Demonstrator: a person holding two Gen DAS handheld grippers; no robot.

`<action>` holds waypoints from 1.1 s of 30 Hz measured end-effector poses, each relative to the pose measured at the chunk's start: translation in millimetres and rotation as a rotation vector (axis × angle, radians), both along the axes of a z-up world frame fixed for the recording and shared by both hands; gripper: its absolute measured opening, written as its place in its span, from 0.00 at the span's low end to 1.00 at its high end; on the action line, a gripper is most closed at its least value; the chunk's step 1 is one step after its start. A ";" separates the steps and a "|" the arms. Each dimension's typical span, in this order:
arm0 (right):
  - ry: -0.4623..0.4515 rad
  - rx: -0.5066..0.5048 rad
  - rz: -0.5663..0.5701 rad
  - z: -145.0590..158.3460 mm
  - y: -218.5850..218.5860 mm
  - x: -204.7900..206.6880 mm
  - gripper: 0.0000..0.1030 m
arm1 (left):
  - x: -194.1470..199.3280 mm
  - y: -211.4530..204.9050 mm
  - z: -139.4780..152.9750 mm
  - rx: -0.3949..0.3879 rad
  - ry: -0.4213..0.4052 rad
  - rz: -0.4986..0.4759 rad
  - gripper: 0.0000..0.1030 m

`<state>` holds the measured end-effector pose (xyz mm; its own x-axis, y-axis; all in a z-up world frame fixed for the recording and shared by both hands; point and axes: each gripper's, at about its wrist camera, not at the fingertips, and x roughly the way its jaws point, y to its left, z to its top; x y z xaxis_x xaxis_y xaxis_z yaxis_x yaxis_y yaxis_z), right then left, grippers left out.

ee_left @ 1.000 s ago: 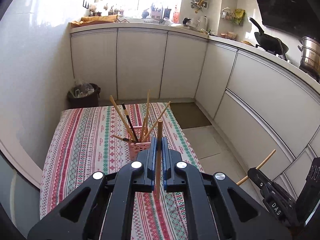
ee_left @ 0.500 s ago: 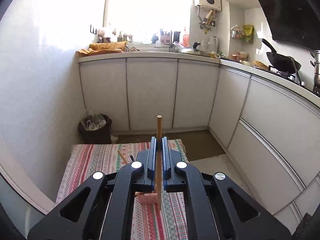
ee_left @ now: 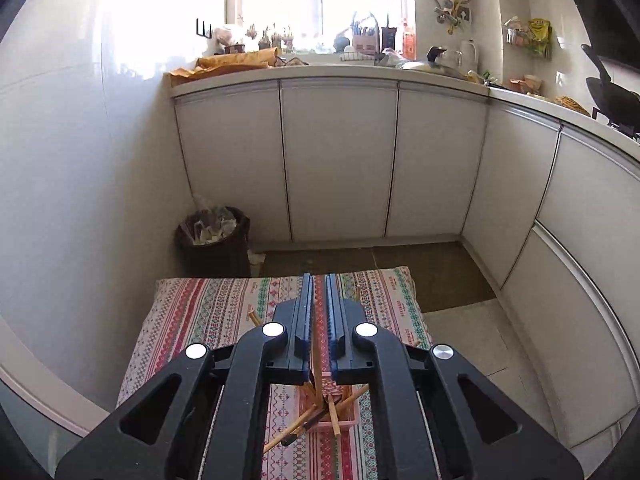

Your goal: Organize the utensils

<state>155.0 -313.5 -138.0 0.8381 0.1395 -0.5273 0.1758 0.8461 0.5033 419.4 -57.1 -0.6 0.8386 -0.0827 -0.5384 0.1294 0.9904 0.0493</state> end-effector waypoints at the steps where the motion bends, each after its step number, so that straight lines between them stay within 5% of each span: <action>1: 0.001 -0.003 0.000 0.0 0.7 0.6 0.06 | 0.4 3.3 -0.2 0.000 0.000 0.010 0.15; 3: -0.002 -0.003 -0.002 0.4 2.9 1.1 0.06 | -3.6 12.9 5.5 -0.018 -0.020 0.030 0.29; 9: -0.054 0.027 0.010 27.1 8.1 23.8 0.06 | -49.2 45.9 39.1 -0.056 -0.113 0.027 0.37; 12: -0.141 0.004 0.025 71.4 17.2 51.9 0.06 | -86.2 65.3 42.1 -0.038 -0.163 0.051 0.58; 15: -0.240 -0.005 0.018 116.4 28.5 77.9 0.06 | -110.5 77.0 27.0 0.056 -0.166 0.086 0.59; 19: -0.309 -0.036 0.004 150.8 49.2 114.3 0.06 | -118.8 103.7 5.1 -0.022 -0.072 0.085 0.58; 28: -0.258 -0.111 0.040 116.4 99.0 197.4 0.07 | -108.0 142.8 -3.5 -0.073 -0.034 0.124 0.57; 33: -0.210 -0.122 0.053 104.8 109.5 210.0 0.10 | -104.5 153.5 -5.1 -0.094 -0.019 0.138 0.57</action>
